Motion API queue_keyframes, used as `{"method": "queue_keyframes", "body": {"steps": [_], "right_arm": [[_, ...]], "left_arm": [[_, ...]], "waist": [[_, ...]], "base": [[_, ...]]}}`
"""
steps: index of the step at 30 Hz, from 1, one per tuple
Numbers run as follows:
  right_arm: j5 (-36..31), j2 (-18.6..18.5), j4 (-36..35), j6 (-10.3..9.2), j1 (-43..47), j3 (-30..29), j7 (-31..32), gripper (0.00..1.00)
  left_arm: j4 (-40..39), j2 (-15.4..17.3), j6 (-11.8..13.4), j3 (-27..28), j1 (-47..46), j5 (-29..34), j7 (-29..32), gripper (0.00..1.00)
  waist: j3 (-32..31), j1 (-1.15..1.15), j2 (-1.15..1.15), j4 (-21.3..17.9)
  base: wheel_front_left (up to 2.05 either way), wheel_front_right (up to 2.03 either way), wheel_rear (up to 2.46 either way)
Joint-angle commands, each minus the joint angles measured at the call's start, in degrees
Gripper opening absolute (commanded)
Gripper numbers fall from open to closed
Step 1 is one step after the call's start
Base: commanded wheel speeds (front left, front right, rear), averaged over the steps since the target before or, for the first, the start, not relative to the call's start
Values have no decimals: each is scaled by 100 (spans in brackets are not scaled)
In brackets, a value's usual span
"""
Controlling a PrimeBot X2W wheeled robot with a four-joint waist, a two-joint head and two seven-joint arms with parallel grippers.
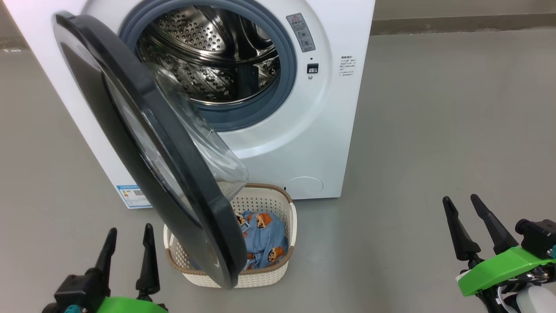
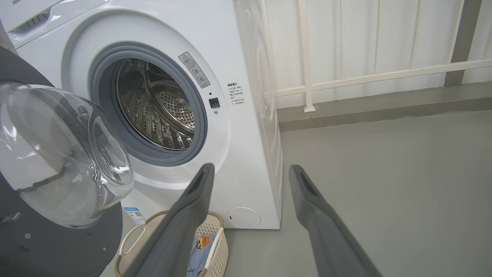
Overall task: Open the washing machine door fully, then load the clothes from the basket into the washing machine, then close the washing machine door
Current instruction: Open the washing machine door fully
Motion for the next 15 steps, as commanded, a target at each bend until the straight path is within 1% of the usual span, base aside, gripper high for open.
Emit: {"method": "queue_keyframes", "body": {"steps": [1, 13, 14, 15], "right_arm": [[-24, -71, -128, 9, 48, 99, -70, 100], [-22, -24, -116, 9, 43, 81, -70, 100], [-24, -23, -116, 9, 44, 77, -70, 100], [-24, -21, -116, 9, 45, 75, -70, 100]], "left_arm": [[-141, 94, 29, 163, -155, 18, -36, 100], [-154, 119, 49, 143, -182, -20, -36, 100], [-158, 118, 51, 141, -183, -25, -36, 68], [-163, 118, 52, 140, -186, -29, -36, 49]], "waist": [[3, 0, 0, -1], [27, 0, 0, 3], [28, 0, 0, 5], [27, 0, 0, 8]], "base": [[0, 0, 0], [0, 0, 0], [0, 0, 0], [0, 0, 0]]}}
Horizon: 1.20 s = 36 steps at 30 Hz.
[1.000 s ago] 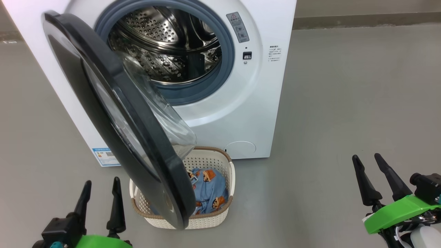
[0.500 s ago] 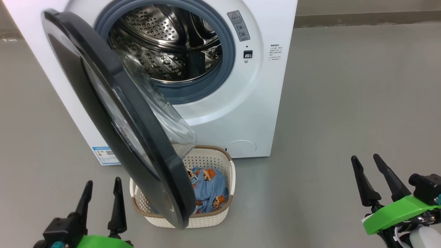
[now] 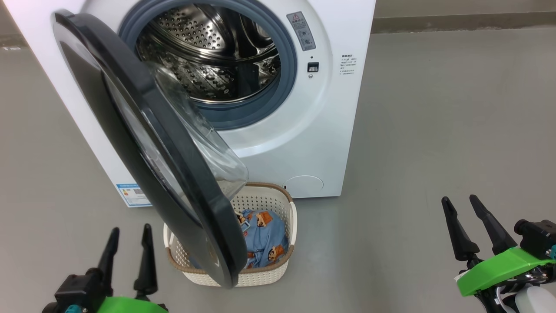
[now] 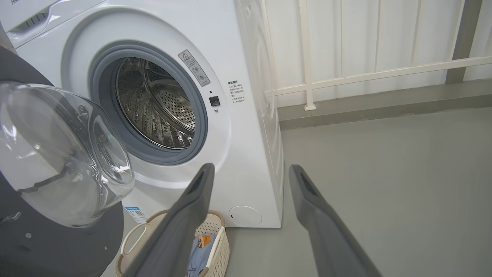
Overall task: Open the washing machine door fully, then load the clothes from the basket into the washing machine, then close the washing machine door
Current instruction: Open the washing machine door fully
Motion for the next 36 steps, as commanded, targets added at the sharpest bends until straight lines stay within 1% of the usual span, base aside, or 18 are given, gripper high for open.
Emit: {"method": "queue_keyframes", "body": {"steps": [1, 2, 3, 4, 8, 14, 20, 31, 36], "right_arm": [[-24, -56, -121, 9, 43, 80, -70, 100], [-23, -52, -121, 9, 43, 78, -70, 100], [-25, -44, -122, 9, 44, 77, -70, 100], [-27, -35, -127, 9, 45, 73, -70, 100], [-33, -16, -137, 9, 58, 61, -70, 100], [-33, 14, -125, 9, 61, 54, -70, 100], [-26, 39, -116, 9, 57, 48, -70, 100], [-34, 89, -134, 9, 37, 67, -70, 100], [-36, 93, -143, 9, 20, 71, -70, 100]], "left_arm": [[-158, 96, 49, 166, -186, -27, -36, 49], [-162, 96, 50, 165, -190, -31, -36, 36], [-166, 96, 51, 165, -194, -35, -36, 6], [-172, 97, 51, 165, -200, -38, -36, 0], [-247, 99, 59, 157, -223, -36, -36, 0], [-603, 95, 50, 159, -306, -9, -36, 0], [-1326, 80, 37, 56, -384, 133, -36, 0], [-2483, 23, -5, -539, -532, 211, 127, 0], [-2627, -13, -77, -1030, -558, 99, 322, 0]], "waist": [[0, 0, 0, 3], [-1, 0, 0, 6], [-1, 0, 0, 8], [-1, 0, 0, 11], [-2, 0, 0, 26], [12, 0, 0, 39], [10, 0, 0, 45], [-16, 0, 0, -29], [-4, 0, 0, -105]], "base": [[0, 0, 0], [0, 0, 0], [0, 0, 0], [0, 0, 0], [0, 0, 0], [0, 0, 0], [0, 0, 0], [0, 0, 0], [0, 0, 0]]}}
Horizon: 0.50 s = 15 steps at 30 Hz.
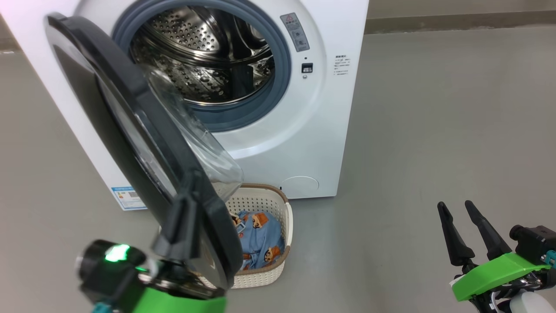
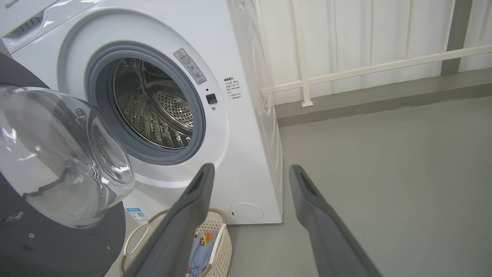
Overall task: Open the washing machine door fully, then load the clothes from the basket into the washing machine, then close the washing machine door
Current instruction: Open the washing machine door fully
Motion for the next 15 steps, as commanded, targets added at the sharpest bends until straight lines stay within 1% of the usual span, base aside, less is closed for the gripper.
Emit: {"method": "queue_keyframes", "body": {"steps": [1, 6, 15], "right_arm": [[-35, -60, -147, 9, -77, 113, -70, 100], [-32, -52, -138, 9, -110, 135, -70, 100], [-27, -45, -146, 9, -132, 161, -70, 100]], "left_arm": [[-117, 11, -23, 49, -259, -76, 47, 0], [294, -20, -36, -406, -252, -369, 111, 0], [1270, -35, 34, -682, -312, -754, 62, 0]], "waist": [[8, 0, 0, -32], [28, 0, 0, -111], [75, 0, 0, -233]], "base": [[0, 0, 0], [0, 0, 0], [0, 0, 0]]}}
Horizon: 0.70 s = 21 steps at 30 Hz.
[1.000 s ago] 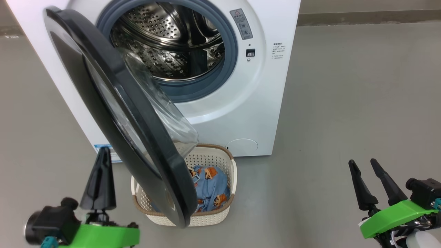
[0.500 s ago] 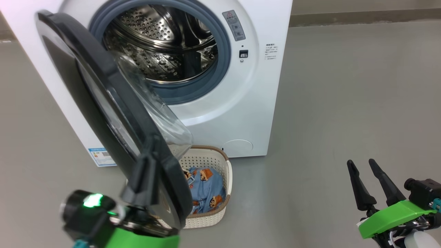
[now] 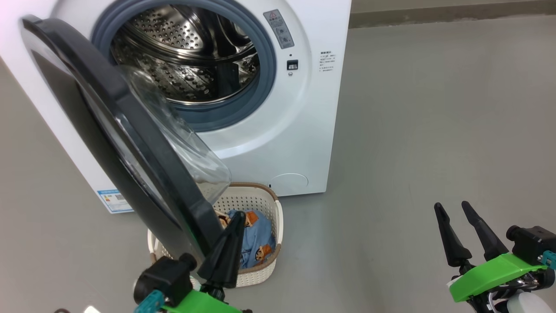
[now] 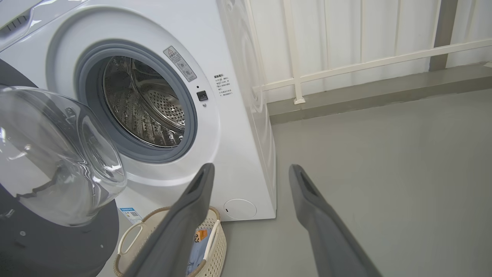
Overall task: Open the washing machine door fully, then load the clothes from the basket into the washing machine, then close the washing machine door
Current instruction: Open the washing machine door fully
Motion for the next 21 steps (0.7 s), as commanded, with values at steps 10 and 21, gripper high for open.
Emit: {"method": "queue_keyframes", "body": {"steps": [10, 21], "right_arm": [[-26, -41, -133, 9, -159, 115, -70, 100], [-17, -14, -81, 9, -110, 134, -70, 100]], "left_arm": [[679, 2, 181, -121, -690, -483, -225, 0], [1118, 41, 433, 16, -777, -602, -331, 0]], "waist": [[82, 0, 0, -83], [42, 0, 0, 62]], "base": [[0, 0, 0], [0, 0, 0]]}}
